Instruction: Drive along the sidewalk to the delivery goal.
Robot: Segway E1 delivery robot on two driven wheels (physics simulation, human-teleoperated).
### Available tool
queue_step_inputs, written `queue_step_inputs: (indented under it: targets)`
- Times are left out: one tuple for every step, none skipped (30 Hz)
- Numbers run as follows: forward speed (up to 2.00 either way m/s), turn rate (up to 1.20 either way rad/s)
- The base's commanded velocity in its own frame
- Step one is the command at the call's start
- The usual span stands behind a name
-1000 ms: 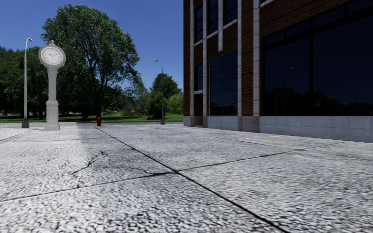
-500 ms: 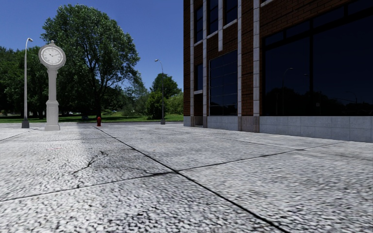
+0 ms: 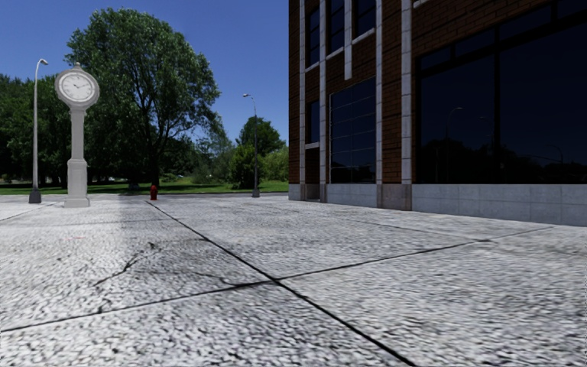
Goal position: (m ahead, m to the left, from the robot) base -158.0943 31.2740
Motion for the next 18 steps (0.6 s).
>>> queue_step_inputs:
  targets:
    - [2.0, 0.0]
    - [2.0, 0.0]
    - [2.0, 0.0]
    - [2.0, 0.0]
    - [2.0, 0.0]
    - [2.0, 0.0]
    - [1.95, 0.0]
    - [1.93, 0.0]
    - [1.92, 0.0]
    - [1.92, 0.0]
    - [1.7, -0.07]
    - [1.58, -0.2]
    - [1.54, -0.39]
    - [1.49, -0.61]
    - [1.49, -0.61]
    - [1.44, -0.76]
    - [1.42, -0.8]
    - [1.42, -0.82]
